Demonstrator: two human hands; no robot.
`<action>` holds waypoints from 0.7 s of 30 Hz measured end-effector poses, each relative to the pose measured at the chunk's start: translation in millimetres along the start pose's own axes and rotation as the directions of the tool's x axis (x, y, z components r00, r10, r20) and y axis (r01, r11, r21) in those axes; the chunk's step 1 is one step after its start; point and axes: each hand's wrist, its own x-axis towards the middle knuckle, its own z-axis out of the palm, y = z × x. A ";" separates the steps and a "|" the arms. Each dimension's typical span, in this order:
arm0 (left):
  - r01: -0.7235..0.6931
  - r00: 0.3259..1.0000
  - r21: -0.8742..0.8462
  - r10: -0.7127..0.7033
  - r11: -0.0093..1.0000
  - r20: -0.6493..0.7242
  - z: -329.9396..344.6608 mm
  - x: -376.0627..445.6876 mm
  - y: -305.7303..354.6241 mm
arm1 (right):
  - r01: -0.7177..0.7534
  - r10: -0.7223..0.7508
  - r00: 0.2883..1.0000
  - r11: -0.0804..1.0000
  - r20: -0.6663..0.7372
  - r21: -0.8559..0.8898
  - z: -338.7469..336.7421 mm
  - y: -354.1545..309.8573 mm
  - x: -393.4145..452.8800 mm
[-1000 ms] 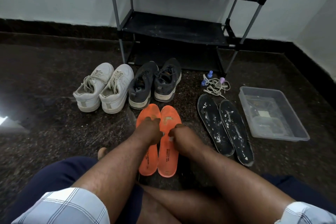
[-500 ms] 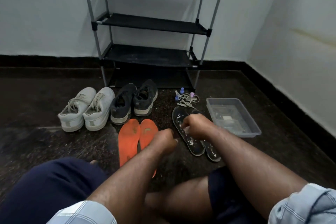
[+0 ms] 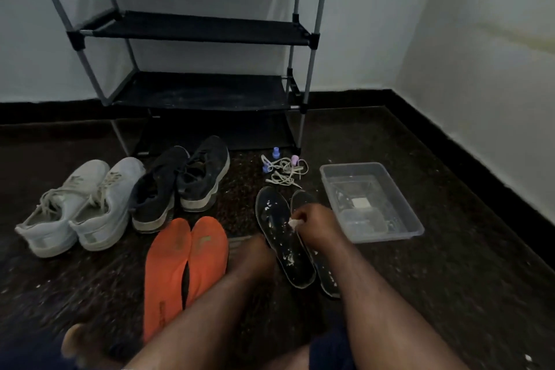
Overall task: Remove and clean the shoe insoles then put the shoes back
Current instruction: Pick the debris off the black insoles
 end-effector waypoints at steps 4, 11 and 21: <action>0.052 0.999 -0.091 -0.053 0.994 -0.007 10.0 22.6 -2.1 | -0.067 0.075 0.994 0.993 -0.078 0.098 -2.3 19.2 24.7; 0.221 0.971 -0.206 -0.235 0.953 -0.047 22.0 42.0 4.1 | -0.081 0.095 0.991 0.987 -0.092 0.141 3.0 29.0 39.2; 0.218 0.969 -0.289 -0.243 0.932 -0.051 28.3 59.7 -15.6 | -0.080 0.092 0.993 0.985 -0.074 0.155 3.6 29.0 38.1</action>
